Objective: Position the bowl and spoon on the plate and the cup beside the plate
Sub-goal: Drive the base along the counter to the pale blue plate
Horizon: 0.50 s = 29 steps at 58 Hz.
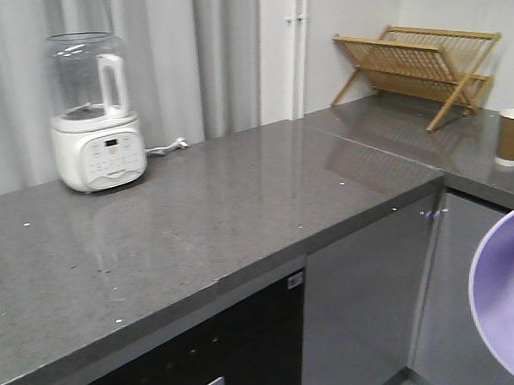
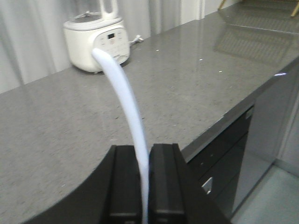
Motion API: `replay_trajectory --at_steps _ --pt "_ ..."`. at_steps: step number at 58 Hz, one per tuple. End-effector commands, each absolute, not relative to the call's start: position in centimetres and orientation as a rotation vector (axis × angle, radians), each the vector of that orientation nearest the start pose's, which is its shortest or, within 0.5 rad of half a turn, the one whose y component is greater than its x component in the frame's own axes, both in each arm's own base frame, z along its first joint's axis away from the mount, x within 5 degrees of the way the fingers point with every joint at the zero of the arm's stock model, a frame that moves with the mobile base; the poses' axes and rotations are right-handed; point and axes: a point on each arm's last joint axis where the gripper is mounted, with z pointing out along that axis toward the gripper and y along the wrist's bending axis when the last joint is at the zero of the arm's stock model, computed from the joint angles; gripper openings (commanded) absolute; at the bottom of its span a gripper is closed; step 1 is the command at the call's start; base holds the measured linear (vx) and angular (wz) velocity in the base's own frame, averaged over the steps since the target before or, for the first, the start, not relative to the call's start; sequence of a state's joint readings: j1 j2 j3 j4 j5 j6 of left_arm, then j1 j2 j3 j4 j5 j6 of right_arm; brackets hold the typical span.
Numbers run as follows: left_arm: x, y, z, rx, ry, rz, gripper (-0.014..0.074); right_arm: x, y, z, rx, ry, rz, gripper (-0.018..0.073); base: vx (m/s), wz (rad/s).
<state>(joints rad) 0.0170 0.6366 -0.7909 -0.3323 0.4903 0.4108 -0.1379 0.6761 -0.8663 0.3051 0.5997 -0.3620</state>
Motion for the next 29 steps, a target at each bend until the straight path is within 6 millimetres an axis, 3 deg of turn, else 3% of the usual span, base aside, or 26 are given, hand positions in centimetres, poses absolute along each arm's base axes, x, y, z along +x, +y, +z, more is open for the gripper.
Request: replay_trajectory --at_steps 1,29 --pt "12.22 -1.15 39.73 0.166 1.689 -0.049 0.0000 12.52 -0.36 40.97 -0.067 1.752 -0.031 -0.0009 0.06 -0.68" --pt "12.24 -1.15 39.73 0.166 1.689 -0.049 0.0000 12.52 -0.36 40.97 -0.067 1.752 -0.031 -0.0009 0.17 -0.66"
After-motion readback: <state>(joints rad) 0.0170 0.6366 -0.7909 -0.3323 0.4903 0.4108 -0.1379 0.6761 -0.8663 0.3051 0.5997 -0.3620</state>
